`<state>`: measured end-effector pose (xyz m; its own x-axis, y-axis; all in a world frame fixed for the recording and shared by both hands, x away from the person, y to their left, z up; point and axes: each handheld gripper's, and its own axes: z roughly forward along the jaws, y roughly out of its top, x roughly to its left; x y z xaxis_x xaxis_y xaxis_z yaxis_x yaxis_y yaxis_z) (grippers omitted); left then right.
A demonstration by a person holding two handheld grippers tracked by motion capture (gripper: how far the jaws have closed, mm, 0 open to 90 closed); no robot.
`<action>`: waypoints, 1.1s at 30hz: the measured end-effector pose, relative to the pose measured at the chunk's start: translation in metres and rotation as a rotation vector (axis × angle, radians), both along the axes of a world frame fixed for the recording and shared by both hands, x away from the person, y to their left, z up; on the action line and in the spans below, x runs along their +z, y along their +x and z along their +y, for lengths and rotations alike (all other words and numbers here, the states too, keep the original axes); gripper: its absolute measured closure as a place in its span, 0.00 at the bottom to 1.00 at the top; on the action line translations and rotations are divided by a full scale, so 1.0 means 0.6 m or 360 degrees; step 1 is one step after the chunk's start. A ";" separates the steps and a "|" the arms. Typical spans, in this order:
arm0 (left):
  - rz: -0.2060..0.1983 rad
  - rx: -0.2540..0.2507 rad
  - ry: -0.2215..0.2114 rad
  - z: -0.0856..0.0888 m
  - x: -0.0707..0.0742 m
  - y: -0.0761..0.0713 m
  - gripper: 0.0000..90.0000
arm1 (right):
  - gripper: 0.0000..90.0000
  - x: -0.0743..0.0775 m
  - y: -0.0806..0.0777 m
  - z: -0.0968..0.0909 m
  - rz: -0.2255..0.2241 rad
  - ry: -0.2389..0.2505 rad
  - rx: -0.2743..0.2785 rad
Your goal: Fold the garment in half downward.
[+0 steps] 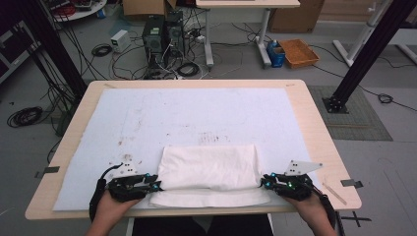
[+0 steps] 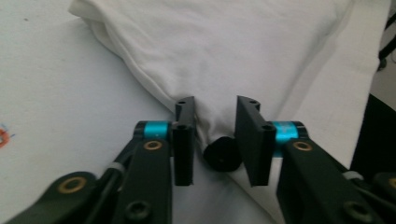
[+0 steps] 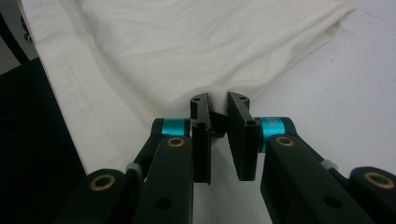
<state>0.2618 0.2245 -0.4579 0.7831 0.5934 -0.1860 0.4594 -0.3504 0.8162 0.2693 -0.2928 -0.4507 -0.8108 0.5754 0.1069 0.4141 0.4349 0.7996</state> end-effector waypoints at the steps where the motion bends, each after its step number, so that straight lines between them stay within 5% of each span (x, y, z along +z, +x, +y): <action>1: -0.0006 -0.0009 0.0007 0.000 0.000 0.000 0.85 | 0.93 0.001 -0.001 -0.001 -0.0005 -0.0006 0.0000; 13: -0.0092 -0.0113 -0.0107 0.017 0.023 -0.012 0.95 | 0.95 0.028 -0.020 -0.014 -0.0107 0.0058 0.0013; 22: -0.0077 -0.0189 -0.0179 0.029 0.020 -0.041 0.95 | 0.95 0.021 -0.071 -0.031 -0.0089 0.0057 0.0035; 29: -0.0091 -0.0212 -0.0271 0.036 0.032 -0.062 0.95 | 0.95 0.030 -0.080 -0.034 -0.0108 0.0075 0.0040; 33: -0.0057 -0.0203 -0.0257 0.041 0.025 -0.062 0.95 | 0.95 0.033 -0.089 -0.035 -0.0100 0.0082 0.0046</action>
<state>0.2243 0.2490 -0.4427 0.8577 0.4539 -0.2416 0.3896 -0.2670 0.8814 0.2159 -0.3136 -0.4311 -0.8332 0.5465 0.0841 0.3500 0.4035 0.8454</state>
